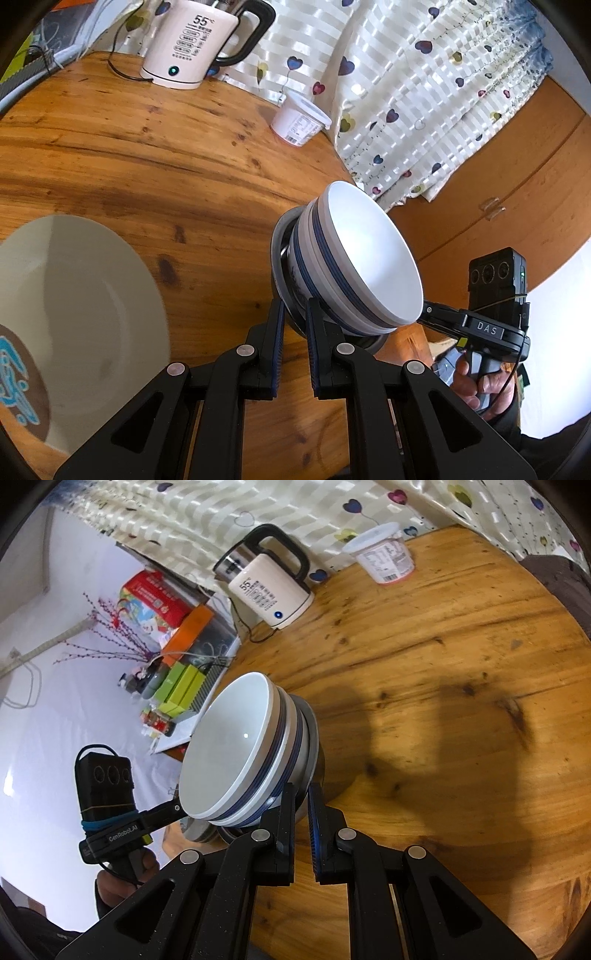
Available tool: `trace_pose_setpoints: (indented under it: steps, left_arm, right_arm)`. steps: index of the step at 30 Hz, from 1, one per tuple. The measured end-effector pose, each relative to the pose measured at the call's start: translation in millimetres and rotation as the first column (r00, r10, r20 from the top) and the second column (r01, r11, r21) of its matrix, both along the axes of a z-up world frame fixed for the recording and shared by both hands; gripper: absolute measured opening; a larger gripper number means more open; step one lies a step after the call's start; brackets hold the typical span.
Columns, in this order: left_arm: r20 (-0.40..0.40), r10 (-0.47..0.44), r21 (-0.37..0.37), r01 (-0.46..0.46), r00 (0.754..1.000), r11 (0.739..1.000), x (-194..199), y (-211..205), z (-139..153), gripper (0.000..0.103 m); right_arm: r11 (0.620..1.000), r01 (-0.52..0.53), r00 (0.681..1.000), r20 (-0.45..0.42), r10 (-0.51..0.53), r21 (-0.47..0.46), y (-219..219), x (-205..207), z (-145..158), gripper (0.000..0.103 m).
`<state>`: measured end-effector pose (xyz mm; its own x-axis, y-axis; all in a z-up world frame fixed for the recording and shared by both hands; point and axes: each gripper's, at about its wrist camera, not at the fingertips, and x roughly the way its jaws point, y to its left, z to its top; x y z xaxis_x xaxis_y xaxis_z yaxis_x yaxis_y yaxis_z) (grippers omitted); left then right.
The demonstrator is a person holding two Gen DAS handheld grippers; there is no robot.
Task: Organize plates and bowls
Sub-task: 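Carry the bowl stack with the left tool over the beige plate stack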
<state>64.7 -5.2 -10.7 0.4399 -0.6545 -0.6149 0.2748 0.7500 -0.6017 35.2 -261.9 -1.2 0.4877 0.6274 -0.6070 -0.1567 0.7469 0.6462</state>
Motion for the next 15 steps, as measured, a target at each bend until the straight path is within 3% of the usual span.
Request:
trace_pose_setpoints:
  steps: [15]
  left_arm:
    - [0.025, 0.098, 0.007, -0.098, 0.995, 0.995, -10, 48, 11, 0.011]
  right_arm:
    - [0.995, -0.099, 0.995, 0.02, 0.099, -0.002, 51, 22, 10, 0.009]
